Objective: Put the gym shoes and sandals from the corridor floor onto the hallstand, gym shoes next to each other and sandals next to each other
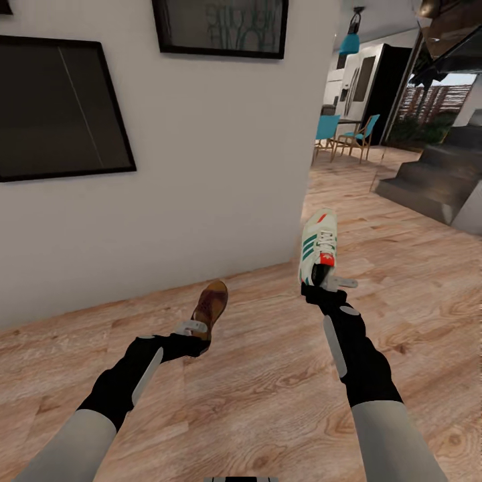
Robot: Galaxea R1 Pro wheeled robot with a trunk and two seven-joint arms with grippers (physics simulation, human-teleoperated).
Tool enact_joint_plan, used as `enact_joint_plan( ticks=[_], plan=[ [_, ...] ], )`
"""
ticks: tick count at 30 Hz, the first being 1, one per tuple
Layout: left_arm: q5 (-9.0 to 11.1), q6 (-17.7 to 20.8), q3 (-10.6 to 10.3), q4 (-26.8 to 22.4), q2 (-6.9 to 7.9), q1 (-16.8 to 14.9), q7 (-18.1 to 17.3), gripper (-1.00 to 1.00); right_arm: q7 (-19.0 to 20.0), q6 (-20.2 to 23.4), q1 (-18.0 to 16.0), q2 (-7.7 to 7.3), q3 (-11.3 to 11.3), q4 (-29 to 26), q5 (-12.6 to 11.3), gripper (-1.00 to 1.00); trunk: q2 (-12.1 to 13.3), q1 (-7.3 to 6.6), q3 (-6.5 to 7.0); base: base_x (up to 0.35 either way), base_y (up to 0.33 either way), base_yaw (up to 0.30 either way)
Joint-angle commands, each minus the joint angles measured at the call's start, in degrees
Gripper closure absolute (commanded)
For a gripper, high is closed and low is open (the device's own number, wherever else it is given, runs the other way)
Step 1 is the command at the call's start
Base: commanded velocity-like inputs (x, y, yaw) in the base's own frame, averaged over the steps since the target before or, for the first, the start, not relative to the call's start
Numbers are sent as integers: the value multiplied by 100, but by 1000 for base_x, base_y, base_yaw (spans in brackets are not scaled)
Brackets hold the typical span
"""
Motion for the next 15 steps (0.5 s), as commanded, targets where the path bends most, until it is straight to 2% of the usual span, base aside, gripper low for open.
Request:
enact_joint_plan(
  ticks=[1, 6, 9, 10, 15],
  plan=[
    [52, 39, -13, -7, 7, -1, 20, 100, -22, 29, -3, 4, -4, -5, -11, 100, 0, -3, 26, 0, 0, -170],
    [81, 39, -13, -7, 6, -1, 20, 100, -22, 29, -3, 4, -4, -10, -11, 100, 7, -16, 177, 0, 0, -170],
    [288, 39, -13, -7, 7, -1, 20, 100, -22, 29, -3, 4, -4, -11, -11, 100, 12, -24, 267, 0, 0, -170],
    [435, 39, -13, -7, 8, -1, 20, 100, -22, 29, -3, 4, -4, -10, -11, 100, 52, -46, 293, 0, 0, -170],
    [548, 39, -13, -7, 15, -1, 20, 100, -22, 29, -3, 4, -4, -6, -11, 100, 253, -156, 423, 0, 0, -170]
  ],
)
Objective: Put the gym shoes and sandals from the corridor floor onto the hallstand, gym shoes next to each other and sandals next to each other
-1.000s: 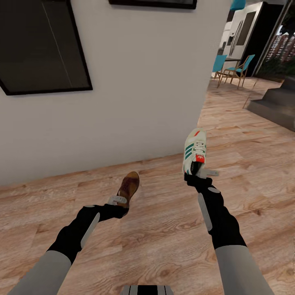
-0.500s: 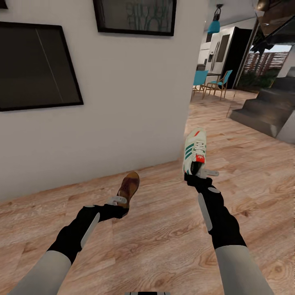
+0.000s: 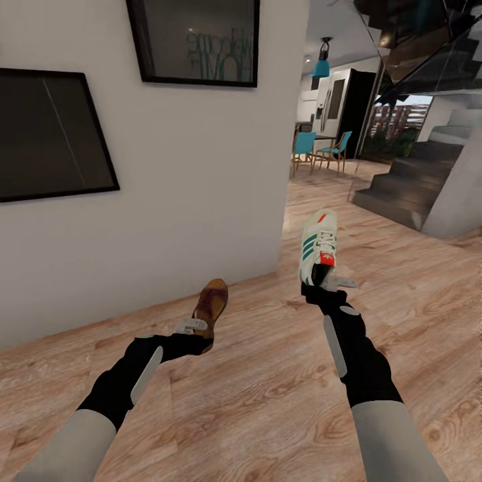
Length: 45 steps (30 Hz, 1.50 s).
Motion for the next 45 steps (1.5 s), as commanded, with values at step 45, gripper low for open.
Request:
enact_joint_plan(
  ticks=[45],
  plan=[
    [36, 30, -1, -2, 18, 6, 5, 100, -23, 30, -4, -4, -8, -14, -18, 100, 481, -265, 310, 107, 0, -219]
  ],
)
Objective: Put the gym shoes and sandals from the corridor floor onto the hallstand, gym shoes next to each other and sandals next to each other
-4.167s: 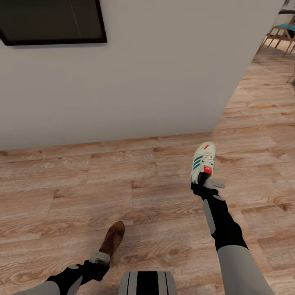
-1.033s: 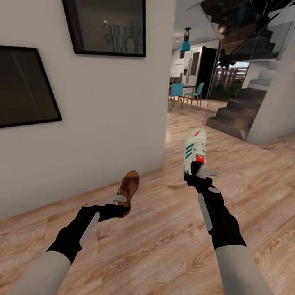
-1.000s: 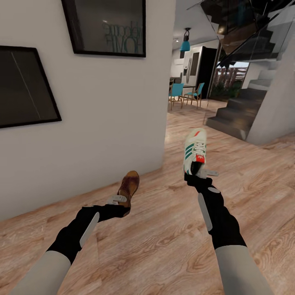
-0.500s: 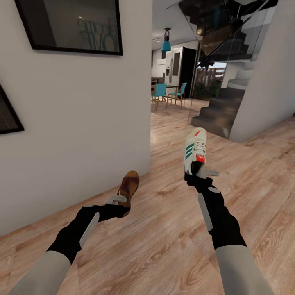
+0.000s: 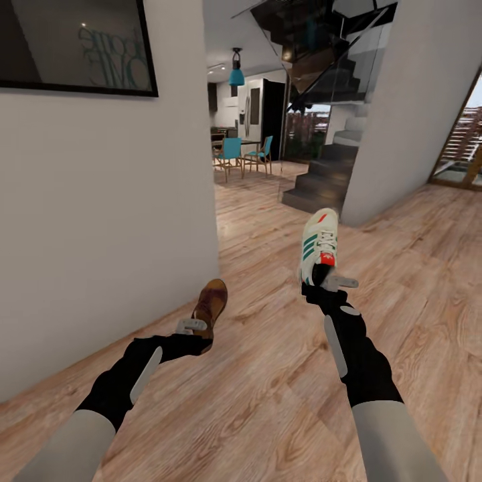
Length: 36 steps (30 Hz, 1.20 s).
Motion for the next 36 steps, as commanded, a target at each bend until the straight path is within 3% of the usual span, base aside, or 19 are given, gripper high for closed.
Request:
enact_joint_plan(
  ticks=[1, 14, 28, 36],
  plan=[
    [38, 33, -9, -10, 8, -1, 5, 100, -23, 27, -5, 6, -5, -6, -8, 100, -2, -1, -5, 0, 0, -282],
    [38, 33, -1, -15, 13, -1, 5, 100, -23, 27, -5, 5, -7, -6, -9, 100, -2, -1, 4, 0, 0, -283],
    [47, 33, -4, -15, 11, -2, 5, 100, -23, 27, -5, 5, -7, -6, -8, 100, -564, 306, -224, 0, 0, -282],
    [46, 33, -7, -15, 11, -1, 5, 100, -23, 28, -5, 5, -7, -6, -8, 100, -564, 306, -199, 0, 0, -282]
  ],
)
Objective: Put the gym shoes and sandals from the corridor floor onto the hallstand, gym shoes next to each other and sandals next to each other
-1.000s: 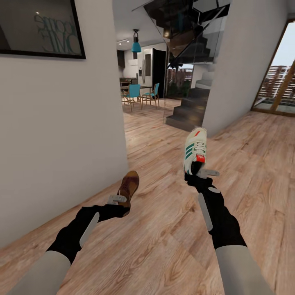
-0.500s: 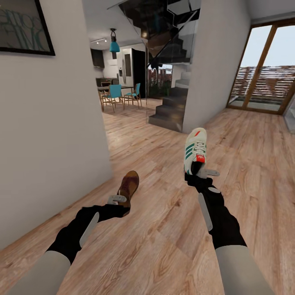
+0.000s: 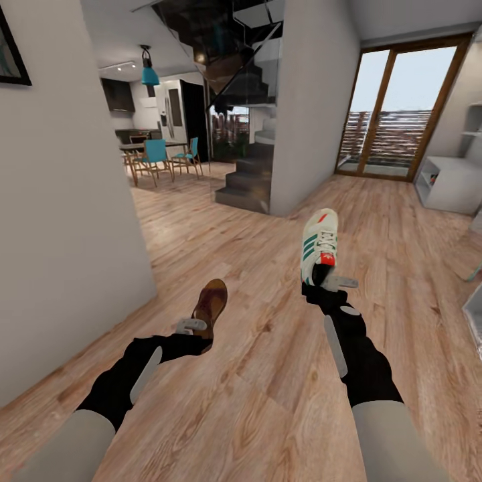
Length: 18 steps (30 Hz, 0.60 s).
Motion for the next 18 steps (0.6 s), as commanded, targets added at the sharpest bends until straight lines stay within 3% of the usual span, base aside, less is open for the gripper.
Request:
enact_joint_plan(
  ticks=[1, 7, 11, 18],
  plan=[
    [37, 33, -7, -9, 5, -1, 4, 100, -23, 27, -5, 5, -3, -6, -7, 100, -2, -1, -1, 0, 0, -280],
    [33, 33, -8, -6, 6, -2, 4, 100, -24, 26, -5, 5, -3, -6, -7, 100, -2, -1, 29, 93, 0, -279],
    [29, 33, -11, -7, 5, -1, 4, 100, -24, 26, -5, 5, -3, -6, -6, 100, -2, -1, 42, 306, 0, -243],
    [30, 33, -12, -4, 7, -1, 4, 100, -25, 27, -5, 5, -3, -6, -6, 100, -2, -1, 78, 342, 0, -105]
  ],
)
